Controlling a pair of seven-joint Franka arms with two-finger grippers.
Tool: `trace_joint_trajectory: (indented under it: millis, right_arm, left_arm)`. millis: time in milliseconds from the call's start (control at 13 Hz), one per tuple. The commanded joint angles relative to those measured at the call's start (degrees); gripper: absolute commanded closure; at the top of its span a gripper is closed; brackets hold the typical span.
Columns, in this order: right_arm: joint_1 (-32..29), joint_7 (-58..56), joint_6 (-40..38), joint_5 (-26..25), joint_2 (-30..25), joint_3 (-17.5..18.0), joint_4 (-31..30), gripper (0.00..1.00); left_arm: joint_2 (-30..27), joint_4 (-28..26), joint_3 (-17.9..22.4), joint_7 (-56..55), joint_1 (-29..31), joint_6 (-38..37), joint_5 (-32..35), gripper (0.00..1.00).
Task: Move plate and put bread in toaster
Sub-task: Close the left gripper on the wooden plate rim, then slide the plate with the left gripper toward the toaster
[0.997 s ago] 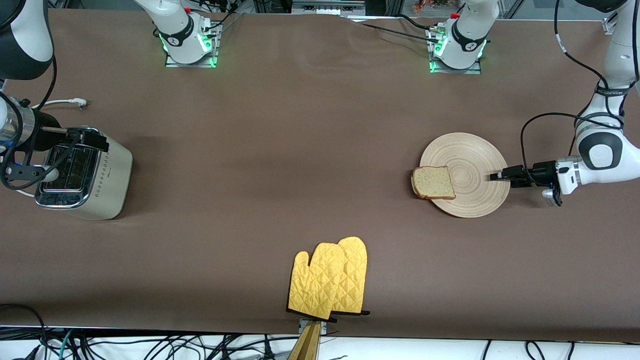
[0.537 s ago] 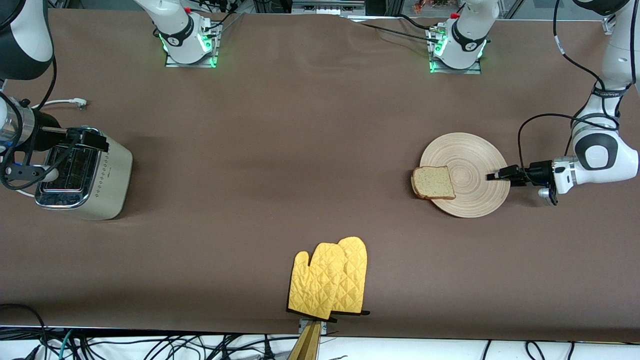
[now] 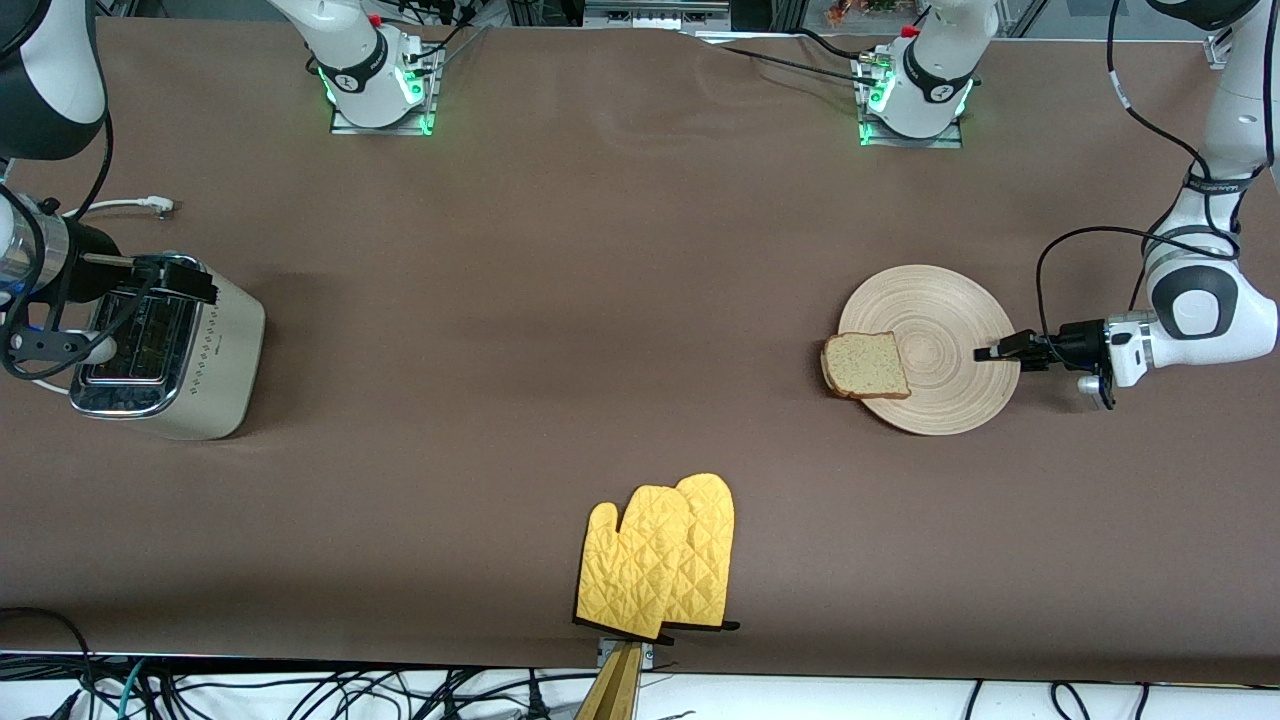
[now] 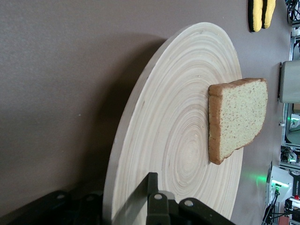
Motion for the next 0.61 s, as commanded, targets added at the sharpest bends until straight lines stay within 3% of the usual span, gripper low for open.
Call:
trace_joint_trajectory:
  millis: [0,537]
  right_arm:
    - [-0.4,-0.4,-0.1,0.9,0.0,0.1,0.0,0.00]
    - [-0.4,-0.4,-0.2,0.9,0.0,0.1,0.0,0.00]
  left_arm:
    - [0.2,-0.4,0.1,0.5,-0.7,1.2,-1.2,1.00]
    - [-0.2,0.1,-1.0,0.2,-0.7,-2.4,-6.8,1.00]
